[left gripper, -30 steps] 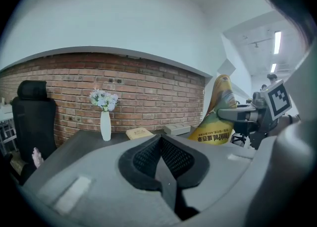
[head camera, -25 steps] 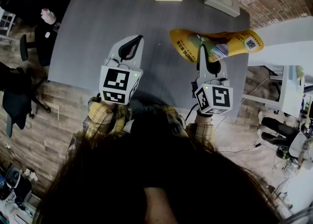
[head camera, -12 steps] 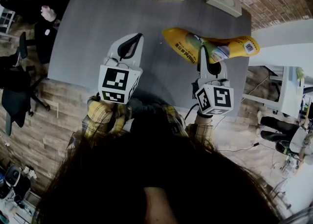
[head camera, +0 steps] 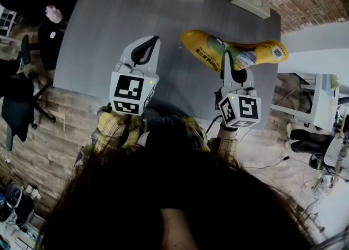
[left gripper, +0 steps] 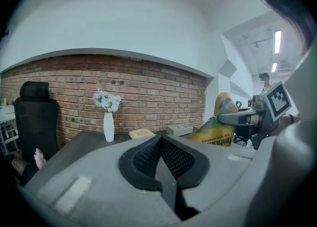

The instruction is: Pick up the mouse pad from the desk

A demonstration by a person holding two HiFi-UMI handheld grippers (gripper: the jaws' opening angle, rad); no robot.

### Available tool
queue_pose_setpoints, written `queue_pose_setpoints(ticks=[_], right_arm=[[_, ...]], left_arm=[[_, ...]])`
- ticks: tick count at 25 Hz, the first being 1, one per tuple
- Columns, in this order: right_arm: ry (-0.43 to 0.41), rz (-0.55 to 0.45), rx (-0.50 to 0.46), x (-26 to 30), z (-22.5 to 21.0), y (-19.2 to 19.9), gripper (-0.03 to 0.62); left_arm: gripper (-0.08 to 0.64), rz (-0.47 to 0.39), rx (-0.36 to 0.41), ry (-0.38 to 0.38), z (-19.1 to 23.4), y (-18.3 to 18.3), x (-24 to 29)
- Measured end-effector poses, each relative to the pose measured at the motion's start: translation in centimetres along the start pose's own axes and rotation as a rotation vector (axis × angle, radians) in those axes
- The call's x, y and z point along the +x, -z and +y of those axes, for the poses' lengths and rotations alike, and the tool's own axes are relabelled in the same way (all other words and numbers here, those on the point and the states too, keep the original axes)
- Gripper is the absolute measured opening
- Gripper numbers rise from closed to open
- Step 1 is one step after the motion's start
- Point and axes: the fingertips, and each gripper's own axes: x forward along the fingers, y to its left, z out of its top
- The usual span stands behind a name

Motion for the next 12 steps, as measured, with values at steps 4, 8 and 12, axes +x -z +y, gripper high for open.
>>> queue_pose_setpoints(ticks=[4, 8, 12], right_arm=[[0.003, 0.001, 0.001, 0.03, -0.07, 0.03, 0.023], [0.003, -0.001, -0.004, 0.07, -0.07, -0.09, 0.023], [0.005, 0.002, -0.007, 0.07, -0.09, -0.01, 0.023]], left_arm=[[-0.001, -0.003, 0.001, -0.001, 0.04, -0.05, -0.02], [0.0, -0.002, 0.0, -0.003, 0.18, -0.07, 0.0], [-0.002, -0.006, 0.0, -0.004, 0.24, -0.09, 0.03]])
